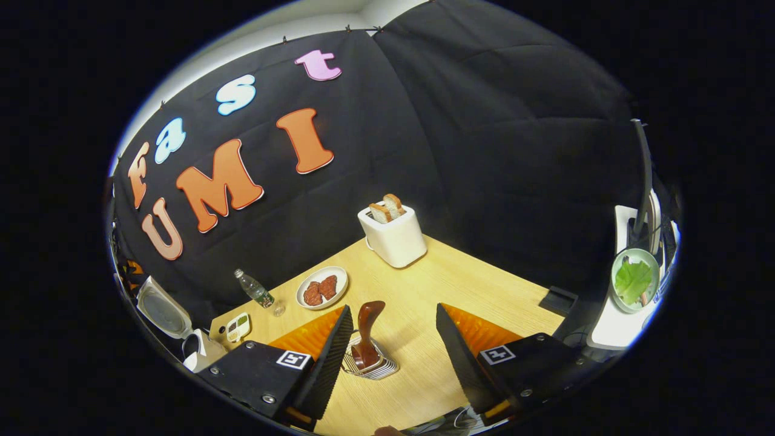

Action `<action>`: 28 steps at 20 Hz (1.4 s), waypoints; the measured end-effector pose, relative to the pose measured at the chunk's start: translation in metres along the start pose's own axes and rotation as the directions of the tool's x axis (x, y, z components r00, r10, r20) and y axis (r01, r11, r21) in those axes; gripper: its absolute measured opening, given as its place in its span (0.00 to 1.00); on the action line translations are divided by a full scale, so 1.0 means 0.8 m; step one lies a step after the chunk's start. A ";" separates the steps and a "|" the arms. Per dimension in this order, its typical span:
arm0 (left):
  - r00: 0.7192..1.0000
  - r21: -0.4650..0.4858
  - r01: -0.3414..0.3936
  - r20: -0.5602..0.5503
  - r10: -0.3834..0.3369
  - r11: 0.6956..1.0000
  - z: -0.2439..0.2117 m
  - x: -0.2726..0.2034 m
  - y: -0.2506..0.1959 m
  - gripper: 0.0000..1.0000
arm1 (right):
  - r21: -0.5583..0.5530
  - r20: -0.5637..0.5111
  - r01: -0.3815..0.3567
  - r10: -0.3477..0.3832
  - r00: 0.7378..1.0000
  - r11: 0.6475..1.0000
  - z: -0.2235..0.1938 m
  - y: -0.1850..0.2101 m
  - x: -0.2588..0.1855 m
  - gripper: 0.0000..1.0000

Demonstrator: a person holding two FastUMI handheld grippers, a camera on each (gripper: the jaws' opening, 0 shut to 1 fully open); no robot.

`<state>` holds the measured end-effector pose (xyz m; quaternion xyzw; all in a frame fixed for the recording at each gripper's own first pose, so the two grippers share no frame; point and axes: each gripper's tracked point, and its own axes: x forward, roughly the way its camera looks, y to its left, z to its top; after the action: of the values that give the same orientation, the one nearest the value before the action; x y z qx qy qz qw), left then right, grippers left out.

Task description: Close the left gripper, press the button to open the rice cooker; take a wooden spoon from the chopstick holder with the right hand, scoop a spoonful of rice and pour it into the rice cooker, then put the wooden spoon back into the chopstick holder.

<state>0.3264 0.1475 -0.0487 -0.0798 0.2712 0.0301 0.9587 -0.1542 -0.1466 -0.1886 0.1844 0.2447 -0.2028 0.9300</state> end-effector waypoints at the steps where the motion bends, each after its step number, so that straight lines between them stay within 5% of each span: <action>1: 0.999 -0.014 -0.005 -0.048 0.004 1.000 -0.010 0.011 0.001 0.95 | 0.004 0.002 0.009 -0.009 1.000 1.000 -0.001 -0.003 -0.005 0.86; 3: 0.992 -0.003 -0.077 -0.101 0.076 0.997 -0.017 0.019 0.018 0.98 | 0.009 -0.003 0.018 -0.018 1.000 1.000 -0.001 -0.006 -0.010 0.87; 6: 0.964 0.068 -0.091 -0.244 0.105 0.993 -0.045 0.007 0.020 0.92 | 0.012 0.002 0.010 -0.010 1.000 1.000 0.005 -0.002 -0.010 0.86; 16: 0.863 0.073 -0.038 -0.500 0.070 0.997 -0.209 -0.077 -0.004 0.92 | -0.045 -0.078 -0.129 0.125 0.989 0.991 -0.008 0.057 0.025 0.86; 22: 0.693 0.103 -0.059 -0.711 0.115 0.993 -0.365 -0.116 0.014 0.92 | -0.075 -0.112 -0.194 0.185 0.976 0.978 -0.010 0.075 0.034 0.86; 24: 0.723 0.102 -0.068 -0.681 0.119 0.992 -0.362 -0.101 0.013 0.96 | -0.083 -0.120 -0.200 0.190 0.975 0.976 -0.008 0.074 0.035 0.86; 25: 0.700 0.095 -0.082 -0.703 0.125 0.992 -0.367 -0.109 0.008 0.95 | -0.084 -0.119 -0.203 0.193 0.974 0.975 -0.008 0.076 0.034 0.87; 26: 0.724 0.093 -0.085 -0.678 0.125 0.992 -0.364 -0.105 0.008 0.95 | -0.087 -0.117 -0.208 0.197 0.973 0.974 -0.008 0.076 0.033 0.86; 27: 0.706 0.091 -0.091 -0.696 0.129 0.992 -0.369 -0.112 0.006 0.95 | -0.091 -0.116 -0.209 0.199 0.973 0.974 -0.008 0.076 0.033 0.86; 28: 0.728 0.091 -0.089 -0.673 0.127 0.992 -0.363 -0.106 0.007 0.93 | -0.092 -0.119 -0.211 0.199 0.973 0.973 -0.010 0.076 0.032 0.86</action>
<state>0.1040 0.1027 -0.2486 -0.0443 0.6065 0.0477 0.7924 -0.1086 -0.0989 -0.1941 0.1708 0.2849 -0.0821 0.9396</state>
